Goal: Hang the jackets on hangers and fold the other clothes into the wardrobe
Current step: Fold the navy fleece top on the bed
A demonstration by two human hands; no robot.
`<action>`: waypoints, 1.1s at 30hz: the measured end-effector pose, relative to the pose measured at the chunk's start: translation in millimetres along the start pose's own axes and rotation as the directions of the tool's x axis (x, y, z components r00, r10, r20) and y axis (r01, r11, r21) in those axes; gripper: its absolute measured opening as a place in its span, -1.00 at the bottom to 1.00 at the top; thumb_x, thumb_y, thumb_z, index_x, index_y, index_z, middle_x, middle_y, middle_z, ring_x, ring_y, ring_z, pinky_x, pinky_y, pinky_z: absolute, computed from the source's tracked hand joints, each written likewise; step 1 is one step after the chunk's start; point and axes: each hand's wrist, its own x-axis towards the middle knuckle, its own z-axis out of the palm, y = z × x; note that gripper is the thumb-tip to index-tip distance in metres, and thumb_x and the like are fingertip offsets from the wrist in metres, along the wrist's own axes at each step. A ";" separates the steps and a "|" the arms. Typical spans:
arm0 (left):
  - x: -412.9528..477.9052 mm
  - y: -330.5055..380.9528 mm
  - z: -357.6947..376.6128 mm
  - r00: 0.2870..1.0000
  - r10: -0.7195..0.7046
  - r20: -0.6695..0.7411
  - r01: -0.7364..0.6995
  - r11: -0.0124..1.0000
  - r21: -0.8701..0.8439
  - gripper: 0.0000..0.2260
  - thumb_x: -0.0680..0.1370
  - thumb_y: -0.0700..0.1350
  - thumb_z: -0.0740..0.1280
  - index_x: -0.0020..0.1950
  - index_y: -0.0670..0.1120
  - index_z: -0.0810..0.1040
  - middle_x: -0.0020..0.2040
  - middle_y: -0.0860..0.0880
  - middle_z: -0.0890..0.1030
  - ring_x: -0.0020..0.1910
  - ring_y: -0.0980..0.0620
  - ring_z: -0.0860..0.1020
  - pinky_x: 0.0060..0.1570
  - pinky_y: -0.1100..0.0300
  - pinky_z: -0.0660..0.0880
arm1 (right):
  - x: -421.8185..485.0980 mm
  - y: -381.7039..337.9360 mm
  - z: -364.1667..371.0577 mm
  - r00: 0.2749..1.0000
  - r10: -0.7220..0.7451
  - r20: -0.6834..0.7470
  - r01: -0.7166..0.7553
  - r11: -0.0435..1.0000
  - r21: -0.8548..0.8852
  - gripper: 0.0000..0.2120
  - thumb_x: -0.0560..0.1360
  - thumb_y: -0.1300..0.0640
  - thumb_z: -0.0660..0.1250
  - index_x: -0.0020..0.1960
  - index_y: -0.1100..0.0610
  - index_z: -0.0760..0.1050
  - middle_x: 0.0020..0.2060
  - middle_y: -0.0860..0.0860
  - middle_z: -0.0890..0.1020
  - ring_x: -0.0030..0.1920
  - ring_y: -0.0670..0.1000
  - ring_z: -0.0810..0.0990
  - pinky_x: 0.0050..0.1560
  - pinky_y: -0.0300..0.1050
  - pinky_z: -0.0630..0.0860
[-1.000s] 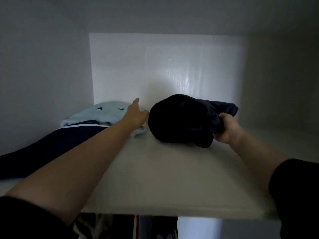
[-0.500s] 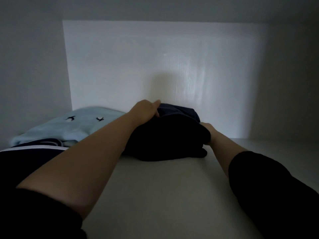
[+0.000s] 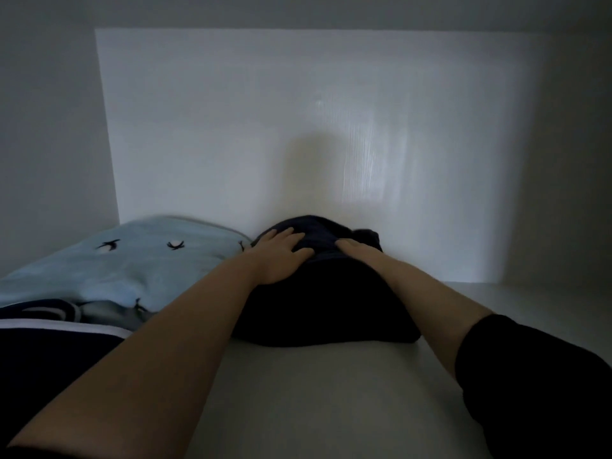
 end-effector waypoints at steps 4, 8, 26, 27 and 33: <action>3.6 -3.5 3.0 0.997 -0.007 -0.079 0.005 1.000 -0.024 -0.11 0.27 0.48 -0.17 0.56 0.13 0.05 0.58 0.06 0.02 0.55 0.03 -0.04 0.49 -0.09 -0.02 | 4.1 -3.3 -3.9 0.998 0.050 -0.025 -0.051 0.998 -0.034 -0.48 0.66 0.11 0.07 0.54 0.23 -0.01 0.54 0.14 0.04 0.52 0.10 0.11 0.41 -0.22 -0.02; -6.0 2.9 4.1 0.981 -0.008 -0.194 0.011 1.000 0.018 -0.25 0.43 0.38 -0.08 0.55 0.08 0.11 0.57 0.00 0.11 0.53 -0.04 0.09 0.46 -0.11 0.09 | 2.3 -1.8 -0.4 0.998 0.057 -0.042 -0.062 0.988 -0.139 -0.48 0.64 0.08 0.14 0.50 0.28 0.10 0.49 0.19 0.16 0.43 0.16 0.28 0.39 -0.10 0.21; -295.4 102.4 -20.6 0.957 0.220 -0.191 -0.199 0.973 0.120 -0.44 0.62 0.11 0.15 0.57 0.00 0.07 0.58 -0.08 0.01 0.54 -0.09 0.00 0.47 -0.13 0.06 | -305.7 -112.7 -10.9 0.887 0.292 -0.358 -0.338 0.938 -0.071 -0.59 0.64 0.01 0.07 0.40 0.20 0.33 0.31 0.16 0.46 0.31 0.18 0.40 0.23 -0.02 0.36; -319.7 113.4 -17.6 0.949 0.253 -0.188 -0.234 0.965 0.121 -0.44 0.62 0.10 0.15 0.57 0.00 0.07 0.58 -0.08 0.00 0.54 -0.09 0.00 0.47 -0.13 0.05 | -332.7 -122.5 -4.4 0.872 0.312 -0.377 -0.364 0.928 -0.075 -0.59 0.64 0.02 0.08 0.41 0.19 0.31 0.34 0.16 0.44 0.33 0.18 0.38 0.26 -0.02 0.35; -461.3 186.5 21.0 0.886 0.438 -0.153 -0.432 0.899 0.070 -0.42 0.59 0.09 0.19 0.56 0.02 0.08 0.58 -0.03 0.01 0.54 -0.04 0.00 0.47 -0.06 0.05 | -495.7 -168.3 30.4 0.768 0.404 -0.498 -0.549 0.816 -0.184 -0.62 0.59 0.06 0.13 0.35 0.20 0.37 0.34 0.17 0.43 0.35 0.18 0.35 0.33 -0.01 0.28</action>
